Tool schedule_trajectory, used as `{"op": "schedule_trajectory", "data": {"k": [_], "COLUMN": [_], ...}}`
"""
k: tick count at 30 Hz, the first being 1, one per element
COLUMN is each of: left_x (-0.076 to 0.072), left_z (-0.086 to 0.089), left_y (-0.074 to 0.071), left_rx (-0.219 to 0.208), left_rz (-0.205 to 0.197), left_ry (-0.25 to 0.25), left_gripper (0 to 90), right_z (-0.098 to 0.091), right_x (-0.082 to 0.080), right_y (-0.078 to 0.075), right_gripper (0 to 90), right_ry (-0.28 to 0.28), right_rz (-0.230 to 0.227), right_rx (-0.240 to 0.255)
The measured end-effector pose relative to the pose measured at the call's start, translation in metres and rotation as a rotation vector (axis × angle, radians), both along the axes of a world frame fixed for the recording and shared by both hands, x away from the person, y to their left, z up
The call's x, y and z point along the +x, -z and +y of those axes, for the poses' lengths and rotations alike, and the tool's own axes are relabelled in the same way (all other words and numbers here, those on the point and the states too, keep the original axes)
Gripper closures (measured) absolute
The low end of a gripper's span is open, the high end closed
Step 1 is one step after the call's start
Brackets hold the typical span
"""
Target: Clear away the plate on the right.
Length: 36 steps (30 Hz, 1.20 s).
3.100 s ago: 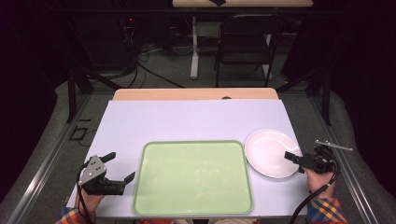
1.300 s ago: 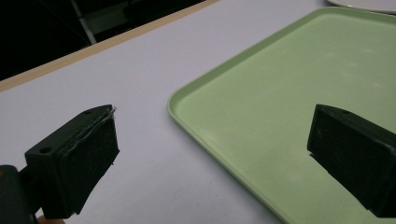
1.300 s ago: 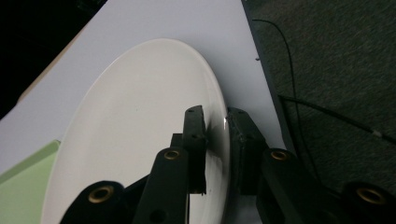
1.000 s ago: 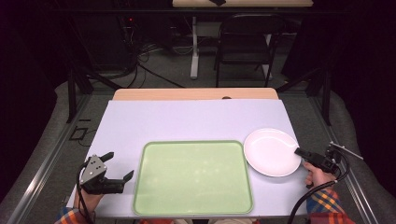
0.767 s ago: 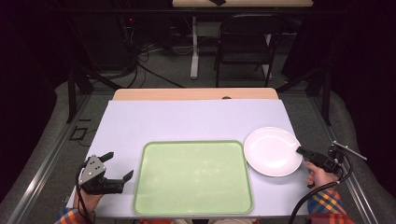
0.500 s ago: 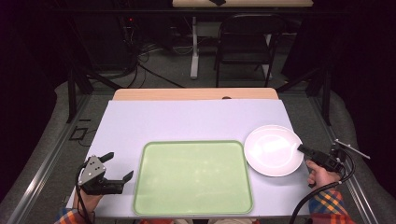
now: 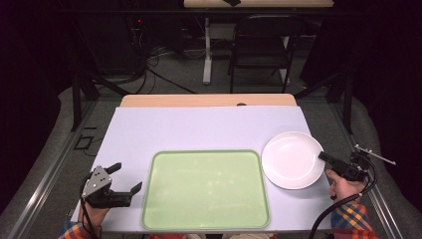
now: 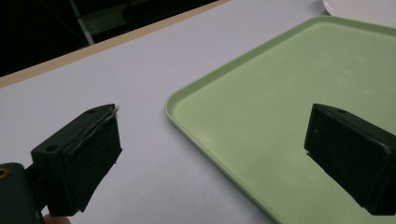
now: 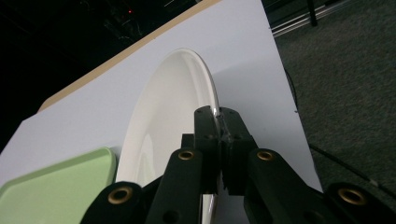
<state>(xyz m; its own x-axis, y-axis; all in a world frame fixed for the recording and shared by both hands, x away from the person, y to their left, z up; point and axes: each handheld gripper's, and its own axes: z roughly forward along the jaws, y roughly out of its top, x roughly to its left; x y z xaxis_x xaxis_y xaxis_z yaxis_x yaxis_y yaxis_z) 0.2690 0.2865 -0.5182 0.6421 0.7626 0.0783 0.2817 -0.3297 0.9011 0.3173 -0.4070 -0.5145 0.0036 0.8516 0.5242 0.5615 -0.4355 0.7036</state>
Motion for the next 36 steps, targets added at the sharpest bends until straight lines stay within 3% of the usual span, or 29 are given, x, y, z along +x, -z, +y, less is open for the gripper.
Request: {"op": "schedule_trajectory", "data": {"k": [10,11,13,16,17,26,36], "left_x": [0.000,0.000,0.000,0.000,0.000,0.001,0.002], "left_z": [0.000,-0.001,-0.001,-0.001,-0.001,-0.003,-0.003], "left_y": [-0.001,0.000,0.000,0.000,0.000,0.000,0.000], "left_rx": [-0.007,0.000,0.003,0.001,0.001,-0.001,-0.006], "left_rz": [-0.010,-0.005,-0.005,-0.006,-0.001,0.008,0.007], "left_ry": [0.008,0.012,0.013,0.012,0.010,0.025,0.032], "left_gripper": [3.6,3.8,3.7,4.0,4.0,4.6,4.4], "right_z": [0.019,0.023,0.025,0.036,0.036,0.060,0.075], "right_x": [-0.001,-0.002,-0.003,-0.006,-0.006,-0.010,-0.013], "right_y": [-0.022,-0.026,-0.029,-0.039,-0.039,-0.058,-0.068], "right_gripper": [86.7,86.7,86.7,86.7,86.7,86.5,86.6], "right_ry": [-0.032,-0.041,-0.045,-0.069,-0.069,-0.107,-0.132], "right_rz": [-0.059,-0.067,-0.073,-0.108,-0.108,-0.156,-0.181], "right_rx": [-0.131,-0.169,-0.183,-0.259,-0.259,-0.421,-0.509]}}
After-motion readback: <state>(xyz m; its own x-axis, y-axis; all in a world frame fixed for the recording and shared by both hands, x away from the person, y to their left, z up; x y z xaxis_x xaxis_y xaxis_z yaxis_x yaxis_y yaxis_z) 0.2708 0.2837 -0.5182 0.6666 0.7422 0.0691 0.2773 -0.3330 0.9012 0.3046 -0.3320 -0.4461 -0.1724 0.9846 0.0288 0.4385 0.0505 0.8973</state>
